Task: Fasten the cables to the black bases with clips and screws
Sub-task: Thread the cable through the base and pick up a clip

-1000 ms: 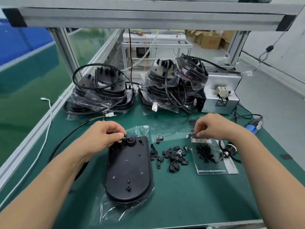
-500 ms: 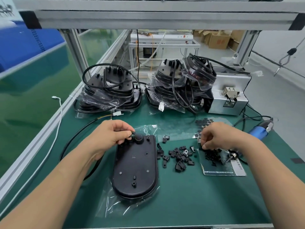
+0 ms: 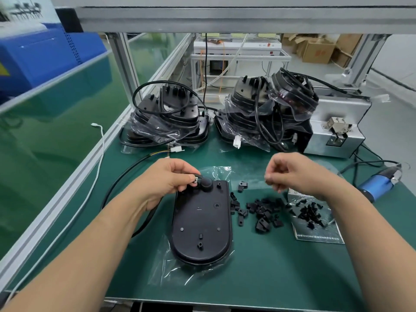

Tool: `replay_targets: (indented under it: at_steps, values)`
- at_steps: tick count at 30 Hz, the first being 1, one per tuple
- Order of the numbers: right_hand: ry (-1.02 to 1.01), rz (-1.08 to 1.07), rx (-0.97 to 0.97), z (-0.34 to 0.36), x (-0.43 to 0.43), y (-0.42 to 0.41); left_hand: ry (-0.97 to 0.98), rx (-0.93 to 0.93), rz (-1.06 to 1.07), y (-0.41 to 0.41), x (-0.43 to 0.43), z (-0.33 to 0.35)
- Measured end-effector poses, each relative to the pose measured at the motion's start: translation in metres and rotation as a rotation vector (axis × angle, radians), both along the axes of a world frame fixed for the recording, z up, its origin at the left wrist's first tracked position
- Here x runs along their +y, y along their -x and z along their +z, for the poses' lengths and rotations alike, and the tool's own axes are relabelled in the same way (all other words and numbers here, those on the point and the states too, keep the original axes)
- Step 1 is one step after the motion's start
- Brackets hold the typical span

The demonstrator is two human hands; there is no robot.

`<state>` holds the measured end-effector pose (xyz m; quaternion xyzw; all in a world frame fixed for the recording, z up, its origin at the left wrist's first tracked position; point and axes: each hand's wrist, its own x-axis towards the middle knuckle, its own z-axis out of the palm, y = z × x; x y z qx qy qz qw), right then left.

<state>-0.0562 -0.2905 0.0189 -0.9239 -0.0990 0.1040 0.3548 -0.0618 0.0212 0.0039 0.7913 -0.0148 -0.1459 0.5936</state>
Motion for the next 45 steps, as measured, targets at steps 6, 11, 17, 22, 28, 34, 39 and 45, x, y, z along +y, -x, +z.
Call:
replay_targets:
  at_steps: [6, 11, 17, 22, 28, 34, 39, 45]
  values:
    - [0.506, 0.028, 0.049, -0.007, -0.012, -0.003, 0.01, 0.003, 0.016, -0.001, 0.0, -0.001]
    - [-0.117, -0.072, 0.008, 0.0, 0.002, 0.002, 0.053, 0.022, 0.022, -0.001, -0.002, -0.003]
    - [-0.727, -0.059, 0.147, 0.001, 0.075, 0.001, 0.098, 0.05, 0.062, 0.0, -0.009, -0.007]
    - [-0.779, 0.056, 0.227, -0.004, 0.113, 0.005, 0.189, 0.057, 0.096, 0.002, -0.014, -0.008]
    - [-0.268, 0.037, -0.138, -0.009, 0.12, 0.002, 0.243, 0.034, 0.132, 0.008, -0.019, -0.012]
    - [-0.31, 0.057, -0.102, -0.013, 0.116, 0.004, 0.249, 0.012, 0.164, 0.011, -0.022, -0.013]
    - [-0.294, 0.083, -0.104, -0.01, 0.115, 0.002, 0.153, -0.005, 0.175, 0.012, -0.024, -0.006]
    - [-0.31, 0.087, -0.123, -0.011, 0.115, 0.001, 0.06, -0.022, 0.173, 0.013, -0.025, 0.0]
